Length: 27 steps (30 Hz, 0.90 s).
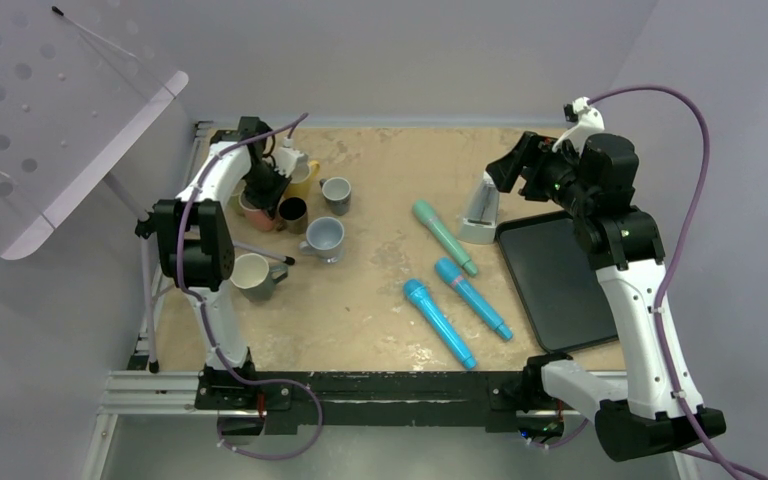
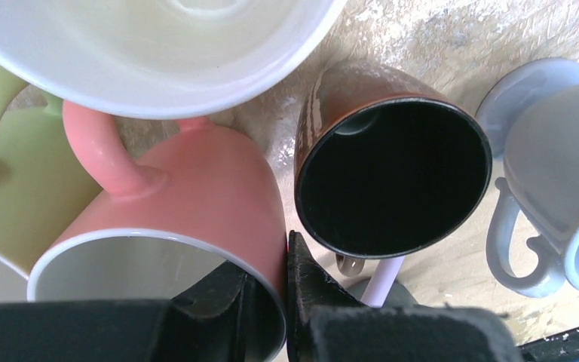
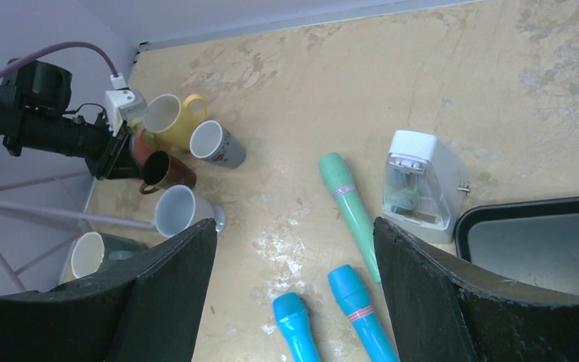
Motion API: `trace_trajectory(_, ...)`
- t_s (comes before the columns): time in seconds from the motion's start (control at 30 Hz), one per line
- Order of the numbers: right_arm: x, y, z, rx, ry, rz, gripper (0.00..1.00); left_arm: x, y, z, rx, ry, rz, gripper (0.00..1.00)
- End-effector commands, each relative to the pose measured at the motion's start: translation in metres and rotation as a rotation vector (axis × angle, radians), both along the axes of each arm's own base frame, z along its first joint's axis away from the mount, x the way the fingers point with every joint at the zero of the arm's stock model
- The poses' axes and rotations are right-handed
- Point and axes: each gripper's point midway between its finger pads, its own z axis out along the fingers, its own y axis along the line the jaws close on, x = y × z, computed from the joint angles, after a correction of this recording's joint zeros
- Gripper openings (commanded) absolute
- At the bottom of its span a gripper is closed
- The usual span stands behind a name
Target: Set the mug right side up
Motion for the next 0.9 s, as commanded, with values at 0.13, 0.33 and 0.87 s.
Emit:
trace_trajectory(0.13,-0.002,-0.005,0.007,-0.016,-0.028,-0.017,0.8,0.017,-0.003,0.001,-0.03,-0.075,-0.018,0.08)
trace_trajectory(0.33,-0.003,-0.006,0.006,-0.02,-0.027,-0.021,0.8,0.014,0.009,0.007,0.03,-0.1,0.004,0.29)
trace_trajectory(0.87,-0.001,-0.013,0.0,-0.046,-0.017,-0.056,0.81,0.002,0.011,0.064,0.017,-0.17,0.048,0.58)
